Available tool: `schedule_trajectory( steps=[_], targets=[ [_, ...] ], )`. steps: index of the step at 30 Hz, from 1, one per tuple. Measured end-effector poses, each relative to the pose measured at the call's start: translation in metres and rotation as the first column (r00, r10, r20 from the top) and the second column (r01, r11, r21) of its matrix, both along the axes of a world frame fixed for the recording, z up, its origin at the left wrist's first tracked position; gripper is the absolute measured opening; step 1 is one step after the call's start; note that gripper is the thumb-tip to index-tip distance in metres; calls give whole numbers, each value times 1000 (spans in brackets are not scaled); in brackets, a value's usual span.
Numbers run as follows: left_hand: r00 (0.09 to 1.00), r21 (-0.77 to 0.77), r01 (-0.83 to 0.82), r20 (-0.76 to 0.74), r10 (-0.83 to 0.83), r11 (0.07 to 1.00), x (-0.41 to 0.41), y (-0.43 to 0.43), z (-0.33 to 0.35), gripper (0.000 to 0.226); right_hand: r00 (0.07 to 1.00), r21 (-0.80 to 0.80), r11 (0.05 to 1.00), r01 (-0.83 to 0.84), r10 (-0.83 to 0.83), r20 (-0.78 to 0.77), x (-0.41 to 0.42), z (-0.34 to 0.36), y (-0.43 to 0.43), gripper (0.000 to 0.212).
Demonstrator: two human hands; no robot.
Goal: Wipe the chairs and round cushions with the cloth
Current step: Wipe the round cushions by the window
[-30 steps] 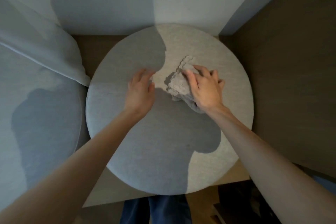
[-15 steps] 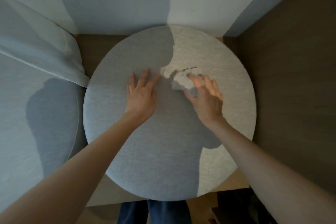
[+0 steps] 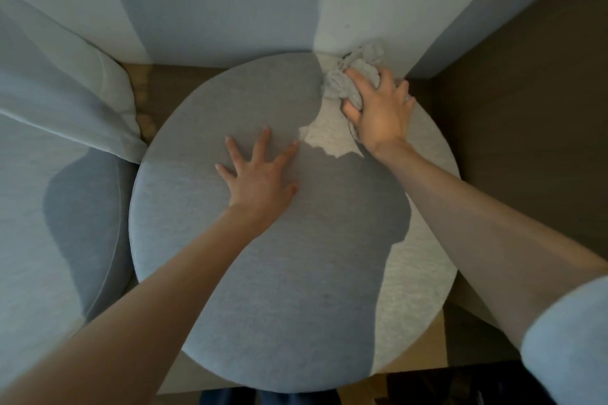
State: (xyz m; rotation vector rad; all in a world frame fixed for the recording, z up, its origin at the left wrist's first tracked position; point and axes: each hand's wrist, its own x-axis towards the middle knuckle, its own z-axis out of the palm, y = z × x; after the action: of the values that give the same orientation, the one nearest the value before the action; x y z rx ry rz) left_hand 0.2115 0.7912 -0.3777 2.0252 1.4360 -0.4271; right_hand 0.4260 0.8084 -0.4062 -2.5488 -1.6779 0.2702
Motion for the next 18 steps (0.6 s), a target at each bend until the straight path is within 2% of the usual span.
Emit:
schedule_trajectory(
  steps=[2,5,8,10,12,14,18],
  targets=[
    [1000,-19,-4,-6,4,1000,1,0,2,69,999,18,999,39,-38,-25,10,2,-18,51],
    [1000,-34,-22,-16,22,999,2,1,5,69,978,36,980,196,-194,-72,14,-1,-70,52],
    [999,-20,-7,-40,6,1000,2,-1,9,71,917,43,921,388,-381,-119,15,4,-110,54],
    [998,-1,26,-51,-26,1000,-3,-1,10,74,887,85,890,447,-429,-170,15,13,-102,54],
    [998,6,53,-39,-52,999,-9,-2,8,76,928,204,916,346,-302,-217,4,28,-71,53],
    [997,24,68,-33,-67,997,-13,-2,6,76,976,257,953,160,-112,-189,-15,36,-24,53],
    [998,9,56,-38,-55,998,-12,-2,3,76,987,21,991,-131,132,-89,-54,15,49,54]
  ],
)
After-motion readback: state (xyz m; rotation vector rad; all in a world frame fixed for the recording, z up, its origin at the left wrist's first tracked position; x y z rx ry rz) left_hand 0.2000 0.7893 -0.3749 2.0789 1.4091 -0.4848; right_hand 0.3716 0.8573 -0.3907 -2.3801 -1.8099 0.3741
